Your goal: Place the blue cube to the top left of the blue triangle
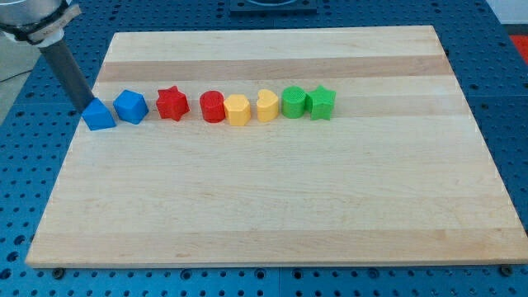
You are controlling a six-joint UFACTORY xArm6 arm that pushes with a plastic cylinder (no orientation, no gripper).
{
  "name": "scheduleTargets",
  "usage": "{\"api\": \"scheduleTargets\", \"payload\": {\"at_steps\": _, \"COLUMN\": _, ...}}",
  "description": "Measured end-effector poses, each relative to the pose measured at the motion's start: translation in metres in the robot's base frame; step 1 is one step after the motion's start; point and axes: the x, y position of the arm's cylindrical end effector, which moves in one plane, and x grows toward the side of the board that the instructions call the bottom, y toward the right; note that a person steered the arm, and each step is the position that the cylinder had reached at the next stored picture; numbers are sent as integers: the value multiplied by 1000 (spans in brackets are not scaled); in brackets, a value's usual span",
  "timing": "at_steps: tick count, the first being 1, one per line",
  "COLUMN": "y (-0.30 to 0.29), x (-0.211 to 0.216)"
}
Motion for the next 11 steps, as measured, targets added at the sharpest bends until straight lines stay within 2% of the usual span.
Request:
{"api": "scheduleTargets", "payload": {"at_steps": 1, "y": 33, "x": 20}}
{"api": "scheduleTargets", "payload": {"at_steps": 3, "y": 163, "x": 75}}
{"api": "scheduleTargets", "payload": {"at_steps": 4, "y": 199, "x": 100}}
{"api": "scheduleTargets", "payload": {"at_steps": 5, "y": 186, "x": 83}}
{"api": "scheduleTargets", "payload": {"at_steps": 6, "y": 151, "x": 46}}
{"api": "scheduleTargets", "payload": {"at_steps": 8, "y": 27, "x": 57}}
{"api": "scheduleTargets", "payload": {"at_steps": 9, "y": -13, "x": 16}}
{"api": "scheduleTargets", "payload": {"at_steps": 10, "y": 8, "x": -23}}
{"api": "scheduleTargets", "payload": {"at_steps": 11, "y": 59, "x": -28}}
